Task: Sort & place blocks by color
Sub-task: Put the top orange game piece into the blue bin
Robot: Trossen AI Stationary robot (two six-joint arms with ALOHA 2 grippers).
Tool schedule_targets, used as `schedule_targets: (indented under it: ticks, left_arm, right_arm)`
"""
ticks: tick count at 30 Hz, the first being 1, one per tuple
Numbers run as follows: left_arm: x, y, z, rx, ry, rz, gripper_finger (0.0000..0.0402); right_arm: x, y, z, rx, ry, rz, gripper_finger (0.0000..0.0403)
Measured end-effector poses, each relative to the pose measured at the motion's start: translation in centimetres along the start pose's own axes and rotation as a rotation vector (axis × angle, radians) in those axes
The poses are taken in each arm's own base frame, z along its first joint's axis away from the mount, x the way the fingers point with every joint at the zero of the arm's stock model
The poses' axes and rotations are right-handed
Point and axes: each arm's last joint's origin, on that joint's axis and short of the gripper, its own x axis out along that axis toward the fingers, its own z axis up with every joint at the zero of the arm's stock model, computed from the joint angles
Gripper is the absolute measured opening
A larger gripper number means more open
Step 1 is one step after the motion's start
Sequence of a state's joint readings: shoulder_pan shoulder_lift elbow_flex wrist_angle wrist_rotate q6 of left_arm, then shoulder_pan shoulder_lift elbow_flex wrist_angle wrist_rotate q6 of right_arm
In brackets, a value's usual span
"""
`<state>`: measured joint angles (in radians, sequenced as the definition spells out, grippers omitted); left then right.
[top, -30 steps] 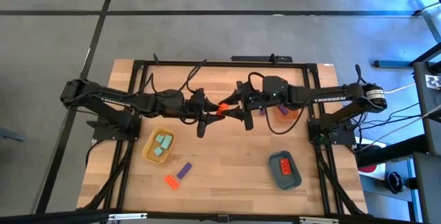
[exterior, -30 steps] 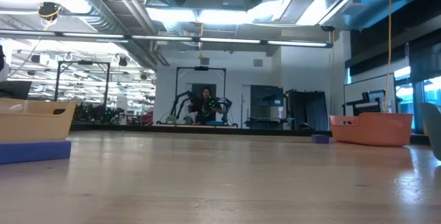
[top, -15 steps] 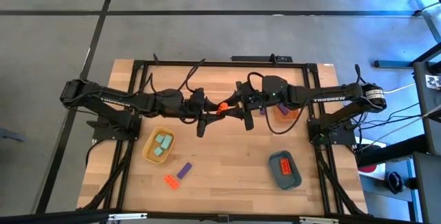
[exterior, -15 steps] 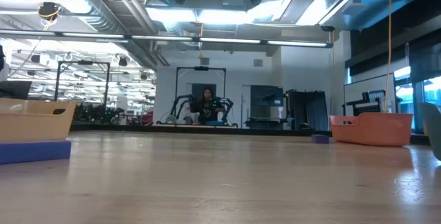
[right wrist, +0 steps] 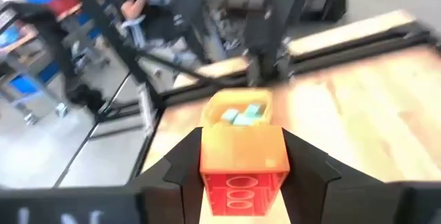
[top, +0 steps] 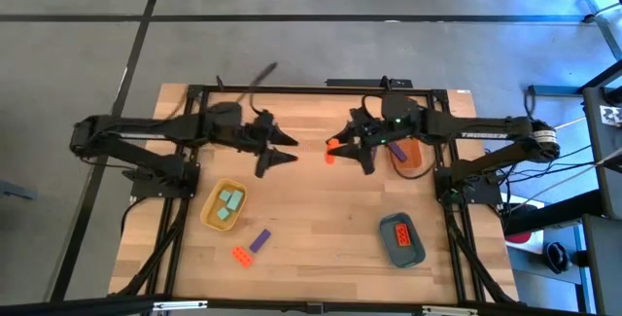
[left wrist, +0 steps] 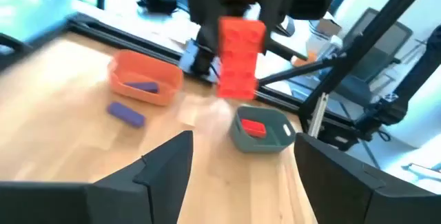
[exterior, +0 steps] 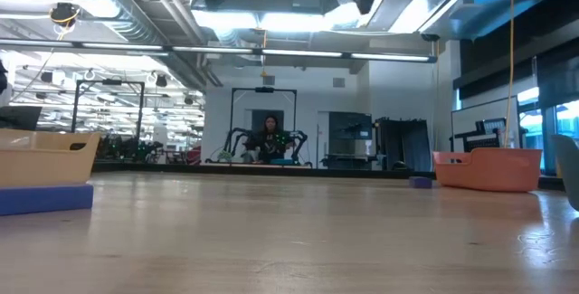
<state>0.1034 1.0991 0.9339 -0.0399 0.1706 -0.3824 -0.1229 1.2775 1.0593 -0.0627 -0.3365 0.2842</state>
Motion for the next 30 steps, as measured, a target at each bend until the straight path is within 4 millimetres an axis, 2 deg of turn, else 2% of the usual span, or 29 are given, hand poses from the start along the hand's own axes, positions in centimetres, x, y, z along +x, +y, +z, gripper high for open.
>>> schedule_targets:
  ticks: [5, 13, 16, 20, 23, 30]
  left_arm:
    - [-4.0, -1.4, 0.5, 0.059, -0.107, 0.042, 0.0242]
    - [-7.2, -2.1, -2.0, 0.033, -0.388, 0.046, 0.0242]
    - [-7.8, -2.0, -2.2, 0.021, -0.454, 0.054, 0.0242]
    - [-8.2, -2.0, -2.0, 0.04, -0.475, 0.069, 0.0242]
    - [-8.2, -2.0, -2.0, 0.062, -0.476, 0.084, 0.0242]
    - [-8.1, -1.9, -2.1, 0.036, -0.467, 0.082, 0.0243]
  right_arm:
    - [-1.5, 1.2, -0.7, 0.025, 0.103, 0.032, 0.0143]
    - [-1.5, 2.8, -1.6, 0.049, 0.174, 0.076, 0.0143]
    - [-1.4, 3.2, -2.0, 0.07, 0.205, 0.071, 0.0143]
    - [-1.3, 3.5, -2.4, 0.081, 0.233, 0.078, 0.0143]
    - [-1.4, 3.8, -2.7, 0.152, 0.277, 0.104, 0.0143]
    - [-1.7, 6.6, -5.6, 0.365, 0.563, 0.17, 0.0143]
